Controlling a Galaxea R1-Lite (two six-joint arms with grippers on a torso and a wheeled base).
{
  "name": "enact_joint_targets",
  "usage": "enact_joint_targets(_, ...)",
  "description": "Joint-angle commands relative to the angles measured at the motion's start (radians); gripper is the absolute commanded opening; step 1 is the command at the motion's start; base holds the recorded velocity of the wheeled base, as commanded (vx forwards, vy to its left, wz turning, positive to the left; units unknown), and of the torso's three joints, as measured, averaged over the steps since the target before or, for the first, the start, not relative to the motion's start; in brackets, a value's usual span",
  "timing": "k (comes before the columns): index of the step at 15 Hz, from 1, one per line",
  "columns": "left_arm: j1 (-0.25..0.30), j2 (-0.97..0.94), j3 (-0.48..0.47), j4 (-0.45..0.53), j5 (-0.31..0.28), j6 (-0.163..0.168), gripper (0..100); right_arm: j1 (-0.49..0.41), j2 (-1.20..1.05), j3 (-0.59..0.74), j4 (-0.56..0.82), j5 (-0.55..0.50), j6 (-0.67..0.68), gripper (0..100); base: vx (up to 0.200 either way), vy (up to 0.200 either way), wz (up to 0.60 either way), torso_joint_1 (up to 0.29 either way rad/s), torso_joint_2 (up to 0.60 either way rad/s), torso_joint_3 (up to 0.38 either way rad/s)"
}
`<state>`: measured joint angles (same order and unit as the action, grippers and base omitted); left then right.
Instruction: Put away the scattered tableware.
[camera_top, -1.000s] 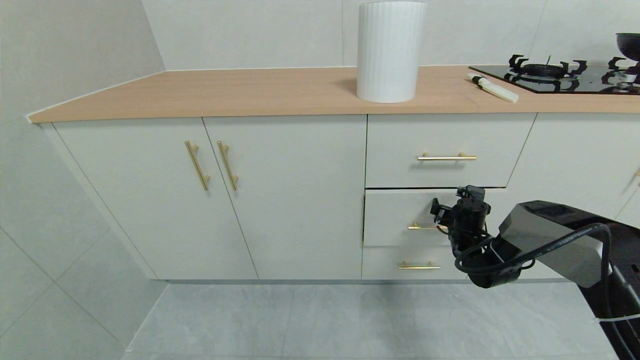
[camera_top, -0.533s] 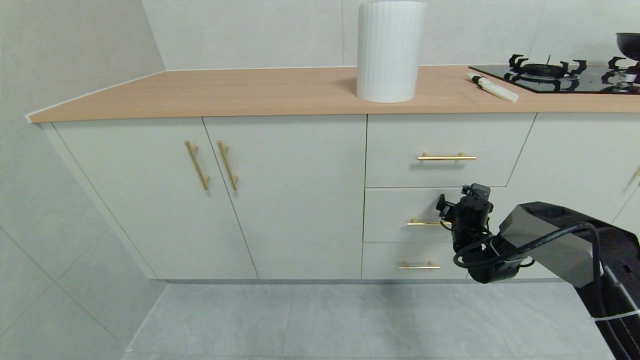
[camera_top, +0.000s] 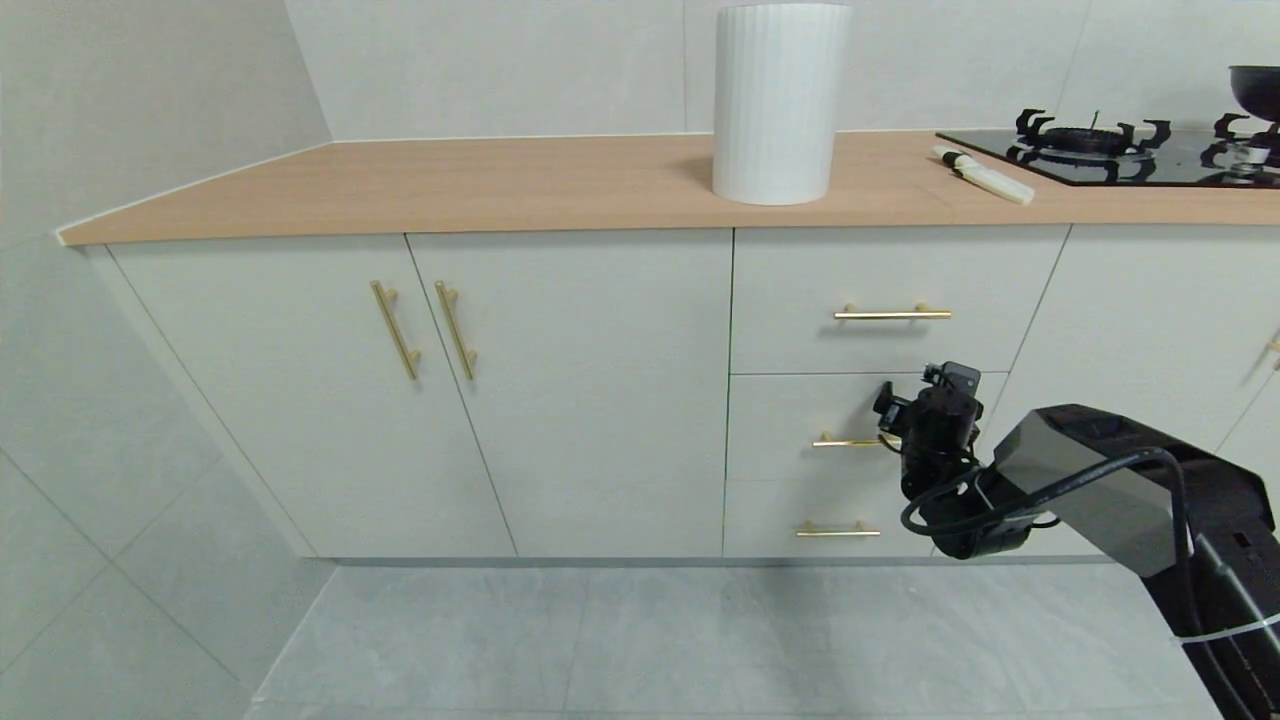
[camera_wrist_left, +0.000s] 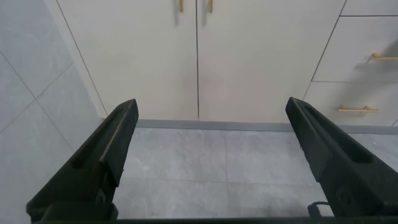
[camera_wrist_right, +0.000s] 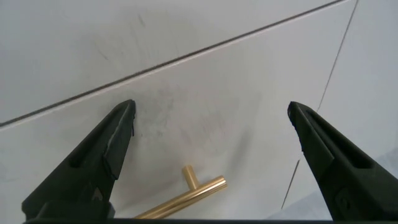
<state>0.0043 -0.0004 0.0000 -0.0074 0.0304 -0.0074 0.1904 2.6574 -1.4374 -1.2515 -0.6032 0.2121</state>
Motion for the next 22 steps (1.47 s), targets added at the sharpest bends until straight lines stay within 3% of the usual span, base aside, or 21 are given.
enact_joint_targets(1, 0.0, 0.0, 0.0, 0.0, 0.0, 0.0, 100, 0.001, -0.011, 0.008, -0.003, 0.0, 0.0, 100, 0.0, 0.0, 0.0, 0.0, 0.0, 0.0)
enact_joint_targets(2, 0.0, 0.0, 0.0, 0.0, 0.0, 0.0, 100, 0.001, -0.017, 0.011, -0.006, -0.001, 0.0, 100, 0.0, 0.0, 0.0, 0.0, 0.0, 0.0)
enact_joint_targets(5, 0.0, 0.0, 0.0, 0.0, 0.0, 0.0, 100, 0.014, -0.123, 0.18, -0.016, 0.025, 0.0, 100, 0.0, 0.0, 0.0, 0.0, 0.0, 0.0)
enact_joint_targets(8, 0.0, 0.0, 0.0, 0.0, 0.0, 0.0, 100, 0.03, -0.289, 0.411, -0.008, 0.146, 0.0, 100, 0.0, 0.0, 0.0, 0.0, 0.0, 0.0)
enact_joint_targets(11, 0.0, 0.0, 0.0, 0.0, 0.0, 0.0, 100, 0.052, -0.467, 0.546, 0.084, 0.198, -0.002, 100, 0.0, 0.0, 0.0, 0.0, 0.0, 0.0)
enact_joint_targets(14, 0.0, 0.0, 0.0, 0.0, 0.0, 0.0, 100, 0.067, -0.768, 0.732, 0.205, 0.203, -0.059, 100, 0.0, 0.0, 0.0, 0.0, 0.0, 0.0)
enact_joint_targets(18, 0.0, 0.0, 0.0, 0.0, 0.0, 0.0, 100, 0.086, -1.159, 1.023, 0.236, 0.194, -0.126, 100, 0.0, 0.0, 0.0, 0.0, 0.0, 0.0)
enact_joint_targets(20, 0.0, 0.0, 0.0, 0.0, 0.0, 0.0, 100, 0.083, -1.327, 1.121, 0.325, 0.18, -0.132, 100, 0.0, 0.0, 0.0, 0.0, 0.0, 0.0)
enact_joint_targets(22, 0.0, 0.0, 0.0, 0.0, 0.0, 0.0, 100, 0.08, -1.591, 1.128, 0.609, 0.069, -0.14, 100, 0.0, 0.0, 0.0, 0.0, 0.0, 0.0)
